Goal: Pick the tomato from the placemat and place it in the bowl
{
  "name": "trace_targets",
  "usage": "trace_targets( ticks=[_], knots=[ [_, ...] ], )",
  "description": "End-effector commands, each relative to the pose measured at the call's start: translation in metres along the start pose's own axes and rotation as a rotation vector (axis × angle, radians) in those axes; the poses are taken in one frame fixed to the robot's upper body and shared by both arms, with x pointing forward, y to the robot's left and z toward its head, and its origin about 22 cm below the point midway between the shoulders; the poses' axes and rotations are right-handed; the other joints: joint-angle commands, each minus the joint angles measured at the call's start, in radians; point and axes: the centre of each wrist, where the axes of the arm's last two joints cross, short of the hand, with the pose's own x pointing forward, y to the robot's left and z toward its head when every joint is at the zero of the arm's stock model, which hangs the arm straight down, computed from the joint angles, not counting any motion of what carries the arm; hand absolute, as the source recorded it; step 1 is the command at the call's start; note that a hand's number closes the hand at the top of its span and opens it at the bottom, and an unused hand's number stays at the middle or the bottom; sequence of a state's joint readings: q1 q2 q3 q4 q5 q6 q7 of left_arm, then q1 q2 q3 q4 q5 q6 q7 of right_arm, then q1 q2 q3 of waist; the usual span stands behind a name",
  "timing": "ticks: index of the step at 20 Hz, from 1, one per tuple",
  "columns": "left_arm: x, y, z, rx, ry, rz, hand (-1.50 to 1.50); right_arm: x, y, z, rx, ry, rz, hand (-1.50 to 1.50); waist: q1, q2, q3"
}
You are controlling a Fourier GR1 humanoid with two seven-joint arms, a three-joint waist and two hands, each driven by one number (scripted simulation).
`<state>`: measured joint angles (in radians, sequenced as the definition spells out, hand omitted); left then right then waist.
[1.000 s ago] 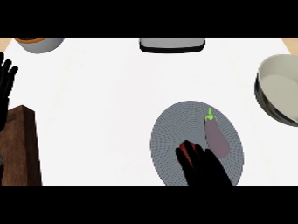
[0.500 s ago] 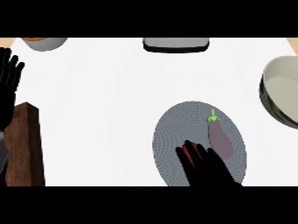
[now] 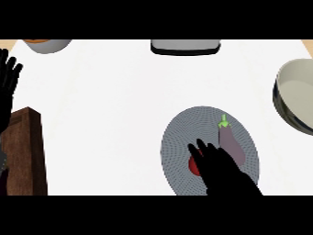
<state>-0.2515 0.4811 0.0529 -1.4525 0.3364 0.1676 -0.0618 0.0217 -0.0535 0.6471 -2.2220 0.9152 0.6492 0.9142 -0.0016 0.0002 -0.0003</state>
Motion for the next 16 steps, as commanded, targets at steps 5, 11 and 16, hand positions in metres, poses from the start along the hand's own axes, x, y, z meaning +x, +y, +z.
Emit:
trace_targets(
  ticks=[5, 11, 16],
  knots=[
    [-0.018, 0.0, 0.014, 0.009, -0.014, -0.007, 0.0, -0.013, 0.016, -0.028, 0.017, 0.09, 0.016, -1.5, 0.002, 0.0, 0.0],
    [-0.01, -0.006, 0.006, 0.004, -0.002, 0.004, 0.0, -0.063, 0.022, -0.029, 0.01, 0.072, -0.002, -1.5, -0.002, 0.0, 0.001],
    [-0.01, -0.013, 0.01, -0.014, -0.001, -0.004, 0.0, -0.04, 0.036, -0.048, 0.007, 0.015, -0.007, -1.5, 0.002, -0.001, 0.0]
  ],
)
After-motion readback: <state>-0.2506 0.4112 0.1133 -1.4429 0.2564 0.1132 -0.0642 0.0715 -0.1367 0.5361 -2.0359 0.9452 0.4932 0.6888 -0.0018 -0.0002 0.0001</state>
